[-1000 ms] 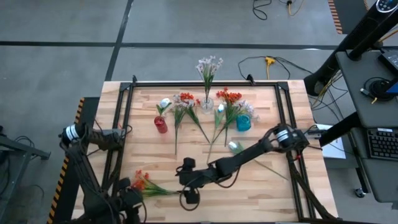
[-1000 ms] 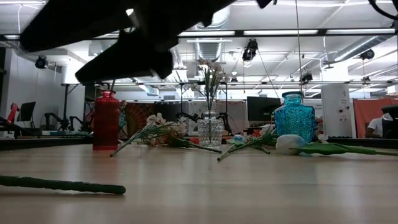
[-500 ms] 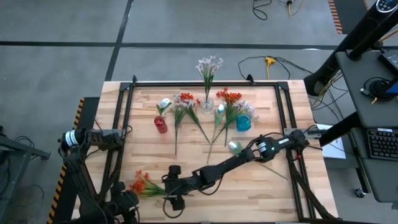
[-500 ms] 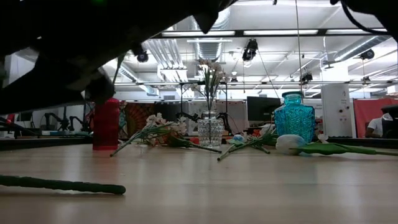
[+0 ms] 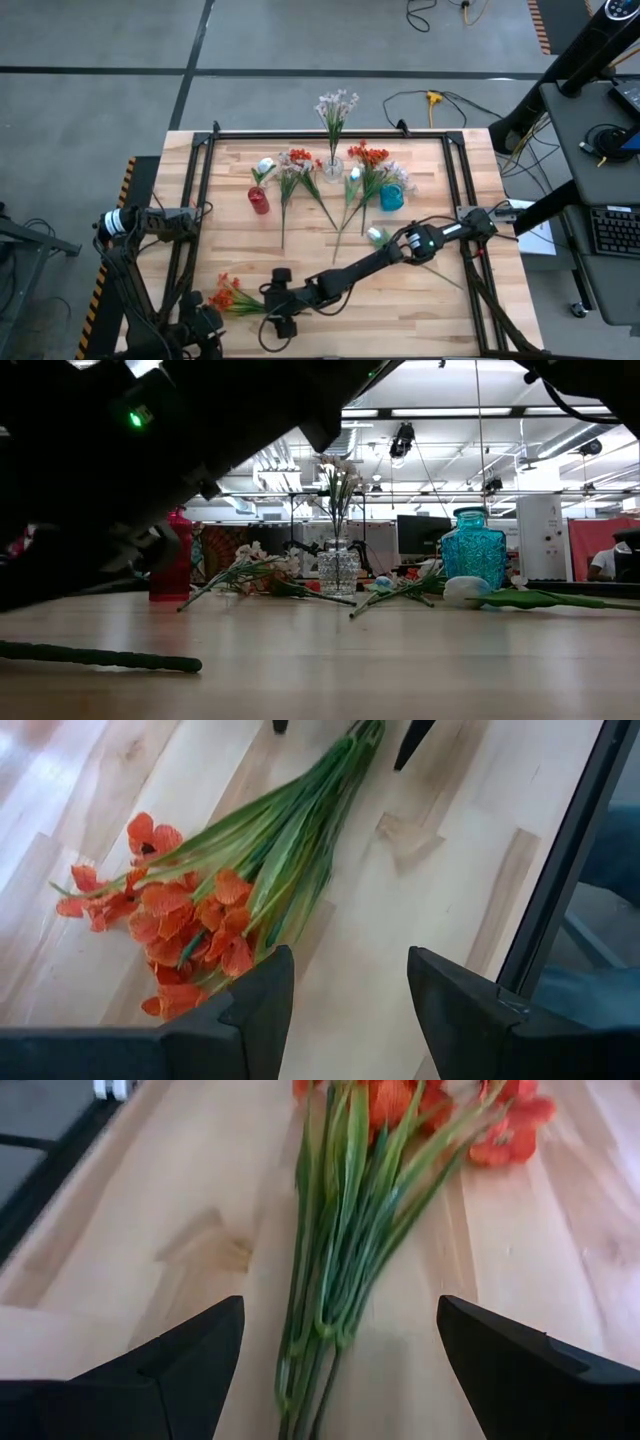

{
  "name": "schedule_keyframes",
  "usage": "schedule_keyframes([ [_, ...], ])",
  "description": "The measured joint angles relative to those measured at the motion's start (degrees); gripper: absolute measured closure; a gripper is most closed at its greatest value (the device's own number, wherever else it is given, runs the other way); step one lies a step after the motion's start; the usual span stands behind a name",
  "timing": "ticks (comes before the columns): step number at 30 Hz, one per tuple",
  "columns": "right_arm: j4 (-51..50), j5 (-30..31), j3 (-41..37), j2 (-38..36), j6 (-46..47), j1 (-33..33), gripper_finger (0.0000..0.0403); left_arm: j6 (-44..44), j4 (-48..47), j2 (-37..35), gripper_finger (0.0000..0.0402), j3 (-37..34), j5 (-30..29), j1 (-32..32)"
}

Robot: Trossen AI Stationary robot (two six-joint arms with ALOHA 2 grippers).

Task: Sort flowers into vase by color
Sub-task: Put the bottom orange flowers into the blue vase

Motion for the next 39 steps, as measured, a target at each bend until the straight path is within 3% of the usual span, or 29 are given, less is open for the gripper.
schedule_keyframes([
  [3,-1.3,0.0,-0.2,0.0,0.8,0.0,0.0086,0.0,-0.1,0.0,0.0222,0.0,-0.8,0.0],
  [7,-1.9,0.0,-0.2,0.0,0.9,0.0,0.0121,0.2,-0.4,0.0,0.0222,0.0,-3.4,0.0],
  [13,-3.3,-0.3,-0.2,0.0,1.3,0.0,0.0218,2.0,-0.4,0.0,0.0222,0.0,-12.0,0.0],
  [23,-3.8,0.0,-0.1,0.0,2.3,-0.1,0.0381,4.7,-0.5,-1.0,0.0222,0.0,-19.3,0.1],
  [27,-6.9,-0.1,-0.1,-1.1,4.0,-0.2,0.0385,6.1,-0.7,-2.3,0.0222,0.0,-21.2,0.1],
  [39,-37.6,6.2,-0.2,-14.0,8.9,-0.4,0.0385,13.9,-0.9,-6.0,0.0222,0.0,-28.1,0.0],
])
